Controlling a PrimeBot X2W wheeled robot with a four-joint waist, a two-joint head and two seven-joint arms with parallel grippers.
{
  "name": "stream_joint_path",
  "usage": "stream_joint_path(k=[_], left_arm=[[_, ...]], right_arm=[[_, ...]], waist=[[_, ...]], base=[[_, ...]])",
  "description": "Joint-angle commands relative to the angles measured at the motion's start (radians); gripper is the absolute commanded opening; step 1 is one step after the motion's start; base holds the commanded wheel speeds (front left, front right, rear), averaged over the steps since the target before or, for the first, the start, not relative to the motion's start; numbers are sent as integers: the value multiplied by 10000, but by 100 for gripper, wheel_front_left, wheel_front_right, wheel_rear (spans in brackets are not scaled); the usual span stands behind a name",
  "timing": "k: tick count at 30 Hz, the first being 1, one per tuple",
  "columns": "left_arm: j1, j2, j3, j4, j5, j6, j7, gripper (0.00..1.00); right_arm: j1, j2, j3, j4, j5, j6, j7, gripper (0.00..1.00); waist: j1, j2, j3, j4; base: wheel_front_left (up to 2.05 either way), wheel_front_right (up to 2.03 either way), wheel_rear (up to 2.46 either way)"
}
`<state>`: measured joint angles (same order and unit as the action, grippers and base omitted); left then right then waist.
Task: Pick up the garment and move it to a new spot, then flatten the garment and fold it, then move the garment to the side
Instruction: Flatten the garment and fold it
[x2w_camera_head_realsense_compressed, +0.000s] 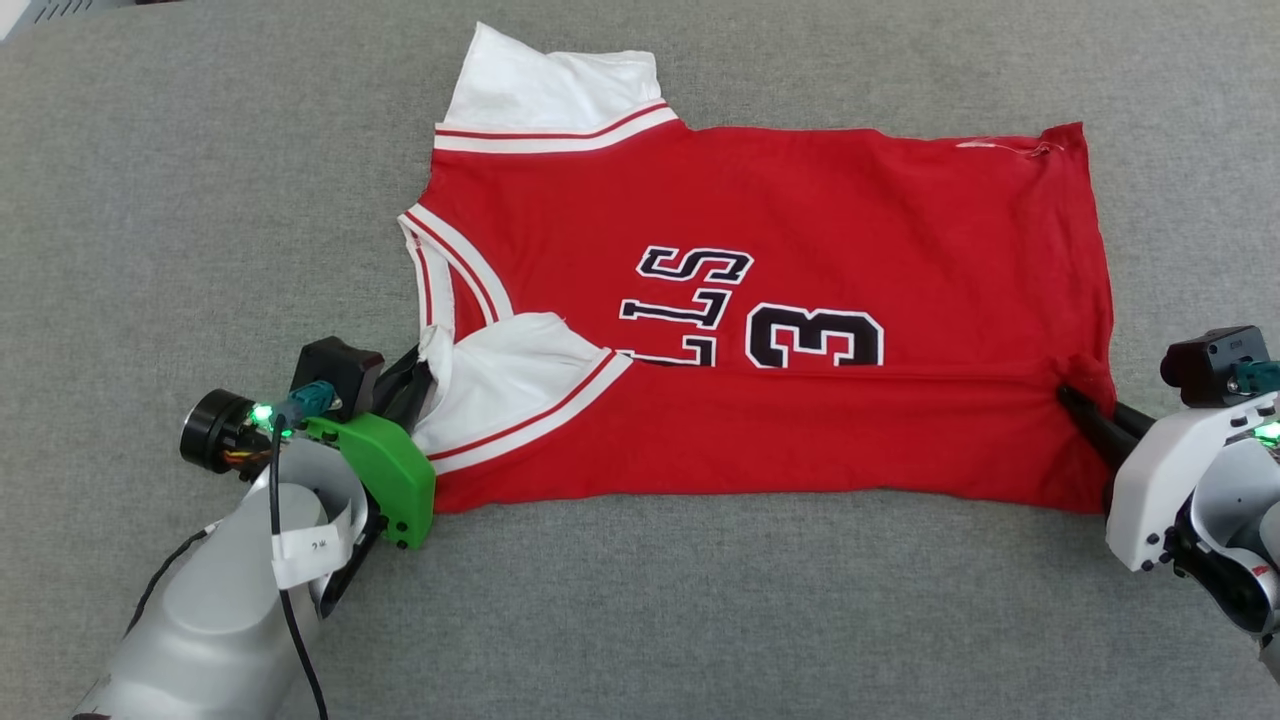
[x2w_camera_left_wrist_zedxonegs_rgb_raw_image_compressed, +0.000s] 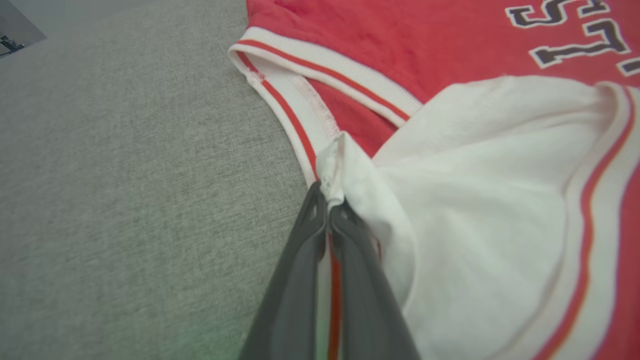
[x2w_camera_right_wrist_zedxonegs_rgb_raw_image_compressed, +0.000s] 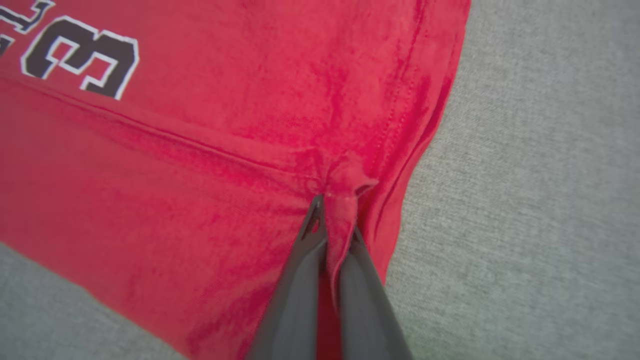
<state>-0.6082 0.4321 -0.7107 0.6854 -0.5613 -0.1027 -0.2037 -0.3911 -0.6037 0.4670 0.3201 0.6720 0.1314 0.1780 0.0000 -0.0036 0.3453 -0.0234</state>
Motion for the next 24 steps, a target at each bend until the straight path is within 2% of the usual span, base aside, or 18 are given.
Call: stream_joint_path(k=[1, 2, 3, 4, 5, 6, 13, 16, 20, 24], left_arm=[[8, -151, -154, 341, -89, -88, 28, 0], [-23, -206, -206, 487, -109, -120, -22, 0], [-44, -260, -224, 575, -151, -143, -72, 7], [-76, -298, -222, 658, -198, -164, -147, 95], [-101, -305, -226, 707, -217, -178, -202, 100], [-137, -285, -256, 750, -203, -192, -257, 100], [-420, 192, -204, 321, -242, -235, -369, 100], [-627, 500, -247, -111, -293, -247, -44, 100], [-965, 810, -325, -910, -781, -267, 1105, 100], [-1193, 1160, -765, -1796, -1753, -275, 3268, 100]], right_arm=[[-68, 56, 129, 182, 96, -7, -66, 0], [-73, 40, 166, 238, 144, -7, -120, 0], [-65, 24, 176, 267, 190, -7, -184, 0], [-42, -2, 199, 279, 260, -7, -228, 20], [-18, -37, 221, 251, 301, -7, -268, 64], [19, -101, 205, 199, 323, -7, -373, 100], [721, -488, -522, -307, 360, -7, -885, 100], [1092, -506, -896, -612, 278, -7, -854, 100], [1517, -418, -1299, -993, 49, -7, -645, 100], [1786, -205, -1605, -1381, -171, -7, -317, 100]], waist=[[0, 36, -83, 21], [0, 36, -152, 41], [0, 36, -227, 66], [0, 36, -326, 89], [0, 36, -415, 107], [0, 36, -552, 143], [0, 36, -1474, 418], [0, 36, -1742, 499], [0, 36, -1982, 584], [0, 36, -2069, 595]], base=[[0, 0, 0], [0, 0, 0], [0, 0, 0], [0, 0, 0], [0, 0, 0], [0, 0, 0], [0, 0, 0], [0, 0, 0], [0, 0, 0], [0, 0, 0]])
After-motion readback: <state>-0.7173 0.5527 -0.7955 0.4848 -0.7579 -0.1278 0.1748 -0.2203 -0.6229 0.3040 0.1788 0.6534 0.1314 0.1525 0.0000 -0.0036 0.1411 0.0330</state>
